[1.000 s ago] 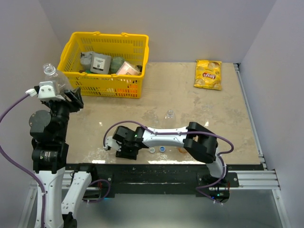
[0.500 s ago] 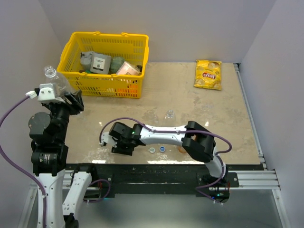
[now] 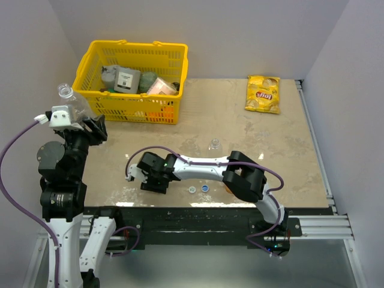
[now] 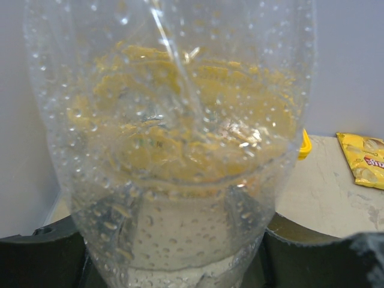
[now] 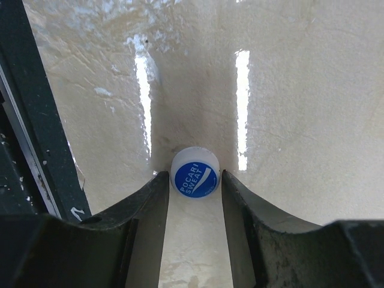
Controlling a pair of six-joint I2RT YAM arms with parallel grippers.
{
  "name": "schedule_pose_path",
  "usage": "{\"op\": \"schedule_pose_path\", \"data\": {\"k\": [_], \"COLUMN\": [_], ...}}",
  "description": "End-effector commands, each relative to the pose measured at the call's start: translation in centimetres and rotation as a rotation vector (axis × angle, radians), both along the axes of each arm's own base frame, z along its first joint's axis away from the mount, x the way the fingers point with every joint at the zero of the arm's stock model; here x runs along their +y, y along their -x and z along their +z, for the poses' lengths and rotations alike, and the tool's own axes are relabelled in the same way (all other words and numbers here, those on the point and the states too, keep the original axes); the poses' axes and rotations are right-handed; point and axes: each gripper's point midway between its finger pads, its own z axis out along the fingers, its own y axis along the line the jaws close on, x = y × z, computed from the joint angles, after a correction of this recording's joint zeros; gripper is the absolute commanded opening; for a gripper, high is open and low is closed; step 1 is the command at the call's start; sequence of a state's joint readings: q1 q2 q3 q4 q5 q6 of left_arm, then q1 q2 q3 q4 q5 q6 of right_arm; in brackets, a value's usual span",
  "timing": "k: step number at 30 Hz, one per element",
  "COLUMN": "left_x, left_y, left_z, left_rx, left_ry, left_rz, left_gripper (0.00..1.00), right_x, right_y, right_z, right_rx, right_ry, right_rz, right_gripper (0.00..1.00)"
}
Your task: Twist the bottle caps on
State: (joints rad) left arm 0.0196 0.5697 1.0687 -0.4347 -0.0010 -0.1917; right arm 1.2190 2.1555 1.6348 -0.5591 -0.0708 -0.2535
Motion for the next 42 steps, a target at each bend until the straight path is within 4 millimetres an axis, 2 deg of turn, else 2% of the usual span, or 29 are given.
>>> {"op": "schedule_pose_path", "data": {"k": [1, 14, 20, 24, 35, 40, 42], "left_x": [-0.2, -0.4, -0.4, -0.5, -0.4, -0.4, -0.4], "left_y": [-0.1, -0.4, -0.5, -0.6, -0.7, -0.8, -0.9], "left_z": [0.4, -0.5, -0.9, -0.9, -1.5, -1.5, -1.5], "left_rx": [-0.023, -0.01, -0.003, -0.005, 0.01, 0.009, 0.009], "left_ry": [0.013, 0.024, 0.024, 0.025, 0.024, 0.027, 0.024], "left_rz": [-0.011, -0.021, -0.025, -0.028, -0.025, -0.025, -0.027], "left_gripper": [0.0, 0.0, 0.0, 0.0, 0.0, 0.0, 0.0], "right_x": [1.9, 1.4, 1.2, 1.3, 1.4, 1.6, 1.8], "right_y": [-0.3, -0.1, -0.5, -0.6, -0.7, -0.8, -1.0], "right_z": [1.6, 1.1, 0.8, 0.7, 0.1, 0.3, 1.0], "right_rx": [-0.011, -0.006, -0.027, -0.031, -0.032, -0.034, -0.046], "right_ry": [-0.06, -0.041, -0.029, -0.029, -0.017, -0.023, -0.034], "right_rz": [0.01, 0.02, 0.012, 0.014, 0.013, 0.015, 0.016], "right_gripper": [0.44, 0.33, 0.39, 0.37, 0.4, 0.33, 0.29]}}
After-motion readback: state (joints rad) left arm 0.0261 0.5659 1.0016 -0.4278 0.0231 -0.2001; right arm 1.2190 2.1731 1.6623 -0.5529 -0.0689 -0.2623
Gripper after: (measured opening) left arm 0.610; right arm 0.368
